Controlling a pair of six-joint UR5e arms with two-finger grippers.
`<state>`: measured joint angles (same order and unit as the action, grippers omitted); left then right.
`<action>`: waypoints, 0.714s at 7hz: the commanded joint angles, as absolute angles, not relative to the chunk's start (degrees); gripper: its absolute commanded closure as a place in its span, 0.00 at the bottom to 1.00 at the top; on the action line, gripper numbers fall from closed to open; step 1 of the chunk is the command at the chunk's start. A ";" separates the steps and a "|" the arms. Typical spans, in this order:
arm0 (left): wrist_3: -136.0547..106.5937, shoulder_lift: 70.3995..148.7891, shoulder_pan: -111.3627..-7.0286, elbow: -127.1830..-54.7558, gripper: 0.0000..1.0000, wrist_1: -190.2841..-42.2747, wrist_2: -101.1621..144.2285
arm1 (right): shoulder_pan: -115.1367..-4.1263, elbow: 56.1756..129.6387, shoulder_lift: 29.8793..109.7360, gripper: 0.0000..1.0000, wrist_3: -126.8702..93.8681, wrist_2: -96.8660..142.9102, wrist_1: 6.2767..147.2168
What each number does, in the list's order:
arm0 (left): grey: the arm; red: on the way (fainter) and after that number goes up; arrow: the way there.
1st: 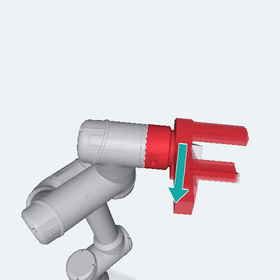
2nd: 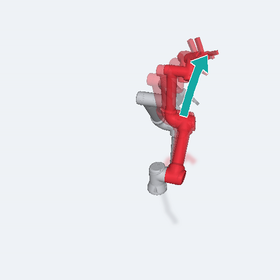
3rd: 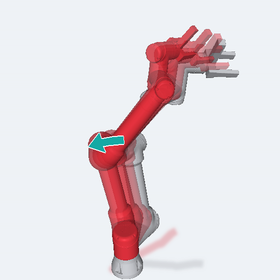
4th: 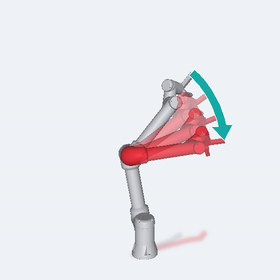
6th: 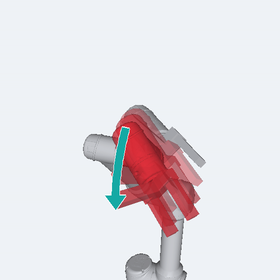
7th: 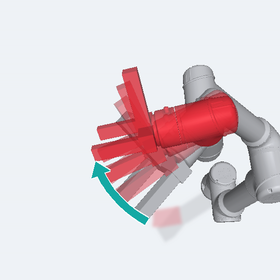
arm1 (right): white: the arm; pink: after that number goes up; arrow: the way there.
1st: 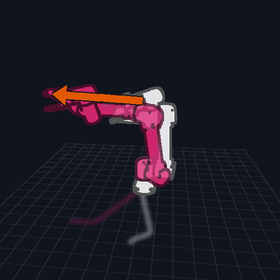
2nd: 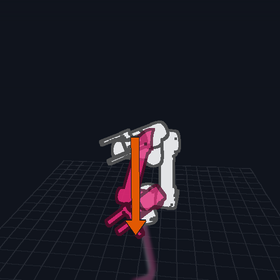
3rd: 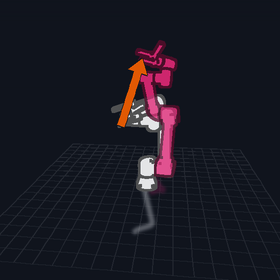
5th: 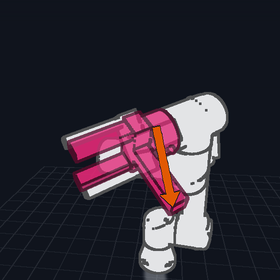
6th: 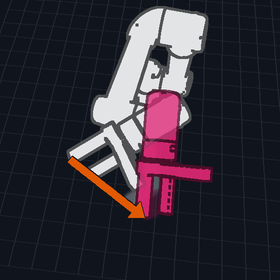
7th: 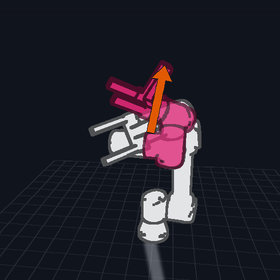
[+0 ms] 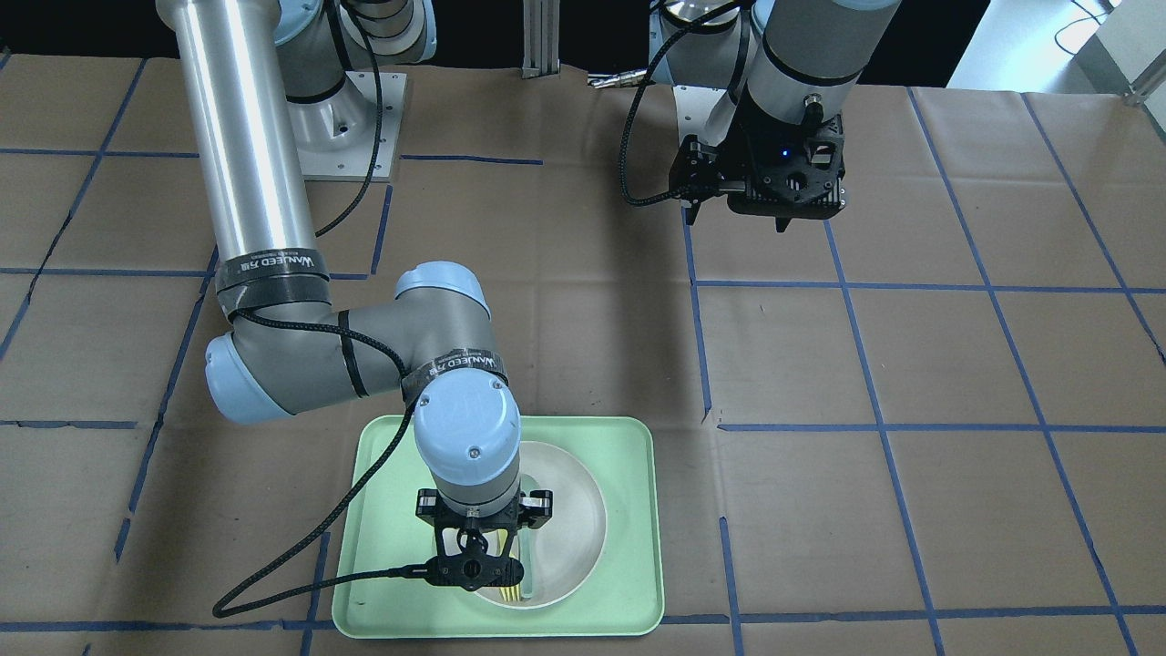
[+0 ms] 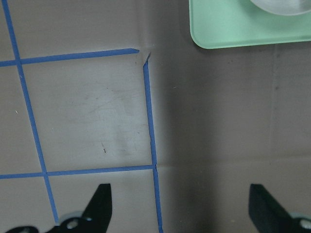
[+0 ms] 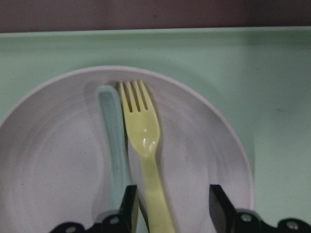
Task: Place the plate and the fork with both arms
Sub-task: 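Move the right gripper over the plate above the yellow fork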
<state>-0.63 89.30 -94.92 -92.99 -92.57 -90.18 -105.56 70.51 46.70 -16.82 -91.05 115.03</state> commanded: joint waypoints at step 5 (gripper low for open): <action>-0.70 89.30 -94.92 -92.99 0.01 -92.55 -90.18 | -105.73 71.01 45.44 0.43 -16.70 -90.62 115.14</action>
<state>-0.70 89.30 -94.92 -92.99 -92.58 -90.18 -105.72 70.93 45.52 -16.76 -90.67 115.17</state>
